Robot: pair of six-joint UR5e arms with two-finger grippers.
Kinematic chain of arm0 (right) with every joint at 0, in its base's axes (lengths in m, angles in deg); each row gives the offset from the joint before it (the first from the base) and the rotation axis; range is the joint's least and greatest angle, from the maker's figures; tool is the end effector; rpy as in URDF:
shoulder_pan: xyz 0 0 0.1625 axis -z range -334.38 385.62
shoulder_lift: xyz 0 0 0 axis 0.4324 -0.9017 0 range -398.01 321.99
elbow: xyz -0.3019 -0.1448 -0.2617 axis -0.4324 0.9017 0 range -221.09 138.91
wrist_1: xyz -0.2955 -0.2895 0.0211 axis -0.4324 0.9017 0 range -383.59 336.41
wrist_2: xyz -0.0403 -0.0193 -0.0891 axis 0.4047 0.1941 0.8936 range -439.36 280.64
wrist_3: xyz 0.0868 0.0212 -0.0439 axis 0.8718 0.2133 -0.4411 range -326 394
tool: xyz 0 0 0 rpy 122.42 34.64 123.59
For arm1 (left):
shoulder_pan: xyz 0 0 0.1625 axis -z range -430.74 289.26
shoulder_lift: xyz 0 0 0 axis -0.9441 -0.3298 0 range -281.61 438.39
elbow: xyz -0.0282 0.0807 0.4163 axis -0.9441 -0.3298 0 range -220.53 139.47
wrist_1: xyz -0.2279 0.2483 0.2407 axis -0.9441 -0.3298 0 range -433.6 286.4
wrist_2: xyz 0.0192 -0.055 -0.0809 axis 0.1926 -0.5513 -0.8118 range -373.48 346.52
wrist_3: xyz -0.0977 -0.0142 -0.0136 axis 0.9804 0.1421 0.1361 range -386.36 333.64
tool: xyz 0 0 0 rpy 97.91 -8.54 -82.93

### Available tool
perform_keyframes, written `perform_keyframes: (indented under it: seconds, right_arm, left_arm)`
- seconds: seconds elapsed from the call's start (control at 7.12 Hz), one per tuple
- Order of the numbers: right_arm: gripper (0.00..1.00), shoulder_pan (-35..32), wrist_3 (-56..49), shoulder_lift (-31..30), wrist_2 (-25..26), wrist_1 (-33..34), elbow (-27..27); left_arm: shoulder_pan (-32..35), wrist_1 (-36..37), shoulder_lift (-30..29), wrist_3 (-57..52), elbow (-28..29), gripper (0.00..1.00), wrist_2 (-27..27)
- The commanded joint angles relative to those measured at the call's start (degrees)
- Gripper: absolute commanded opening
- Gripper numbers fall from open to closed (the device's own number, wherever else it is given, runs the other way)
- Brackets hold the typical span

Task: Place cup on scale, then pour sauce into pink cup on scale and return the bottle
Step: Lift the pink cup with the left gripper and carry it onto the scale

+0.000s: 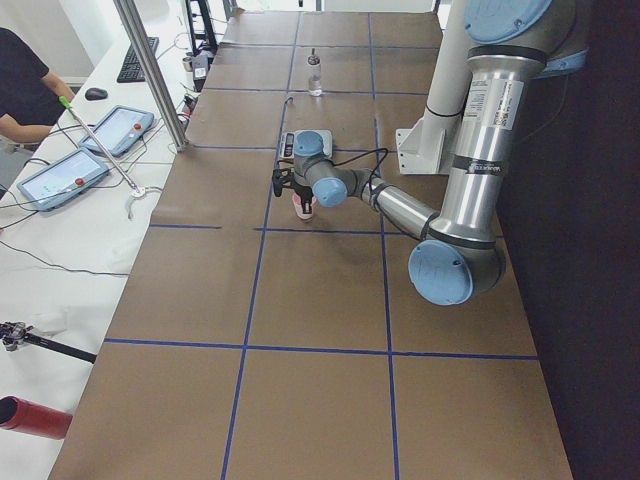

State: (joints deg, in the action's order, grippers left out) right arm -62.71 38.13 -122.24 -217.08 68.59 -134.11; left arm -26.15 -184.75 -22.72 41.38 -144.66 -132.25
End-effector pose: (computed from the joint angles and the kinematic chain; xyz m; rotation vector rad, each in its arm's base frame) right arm 0.0439 -0.5385 0.5804 0.0664 -0.8363 -0.0076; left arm 0.3451 -0.4600 0.4003 0.0408 0.9219 -0.1584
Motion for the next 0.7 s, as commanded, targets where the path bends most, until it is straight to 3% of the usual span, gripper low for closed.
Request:
perform_keyframes:
  seconds: [0.0, 0.14, 0.28, 0.56]
  right_arm:
    - [1.0, 0.0, 0.0, 0.46, -0.09, 0.01, 0.03]
    - [1.0, 0.0, 0.0, 1.07, 0.0, 0.01, -0.05]
    - [1.0, 0.0, 0.0, 1.25, -0.18, 0.19, -0.23]
    - [1.0, -0.09, 0.0, 0.99, -2.1, 0.02, -0.58]
  left_arm:
    - [2.15, 15.35, -8.59, 0.12, -4.22, 0.0, 0.21]
    - [2.34, 22.05, -14.75, 0.29, -4.14, 0.0, 0.29]
    - [1.73, 23.6, -20.03, 6.56, -2.75, 0.0, 0.21]
    - [-4.03, 23.27, -31.72, 18.52, 6.26, 0.0, 2.12]
